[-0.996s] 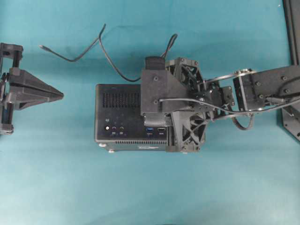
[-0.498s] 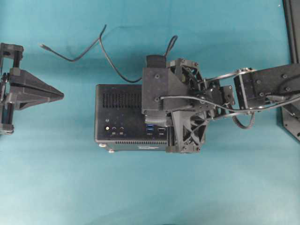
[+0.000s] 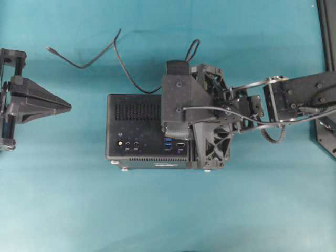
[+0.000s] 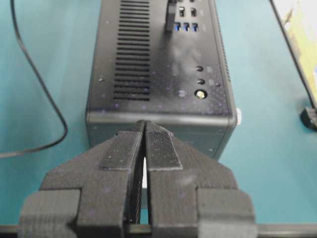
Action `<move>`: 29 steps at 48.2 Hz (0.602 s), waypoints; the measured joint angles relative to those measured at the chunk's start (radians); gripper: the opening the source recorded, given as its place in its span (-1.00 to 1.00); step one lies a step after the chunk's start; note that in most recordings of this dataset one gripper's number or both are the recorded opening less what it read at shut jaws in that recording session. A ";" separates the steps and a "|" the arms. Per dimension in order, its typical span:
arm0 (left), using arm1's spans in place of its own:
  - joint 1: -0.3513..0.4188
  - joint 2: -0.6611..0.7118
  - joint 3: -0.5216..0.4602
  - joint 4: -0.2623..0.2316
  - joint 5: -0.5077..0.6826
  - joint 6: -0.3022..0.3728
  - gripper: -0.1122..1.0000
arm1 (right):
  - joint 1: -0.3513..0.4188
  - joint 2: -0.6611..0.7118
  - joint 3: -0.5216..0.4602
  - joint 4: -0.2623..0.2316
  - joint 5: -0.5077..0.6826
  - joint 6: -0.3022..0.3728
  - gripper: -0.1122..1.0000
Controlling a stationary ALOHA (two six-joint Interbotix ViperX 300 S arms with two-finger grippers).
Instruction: Insert the USB into the PC box with both arms.
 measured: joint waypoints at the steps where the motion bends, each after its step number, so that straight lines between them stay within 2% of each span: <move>1: 0.000 0.000 0.000 0.000 0.002 0.000 -0.80 | 0.000 0.000 0.000 0.000 0.002 0.003 -0.59; 13: 0.000 -0.002 0.000 0.000 0.002 0.000 -0.80 | 0.011 -0.003 0.006 0.003 0.000 0.069 -0.59; 21: 0.000 -0.003 0.000 0.002 0.000 0.000 -0.80 | 0.012 -0.005 0.009 0.000 -0.002 0.072 -0.59; 29: 0.000 -0.003 0.000 0.000 0.000 0.000 -0.80 | 0.009 -0.005 0.014 -0.034 0.000 0.071 -0.59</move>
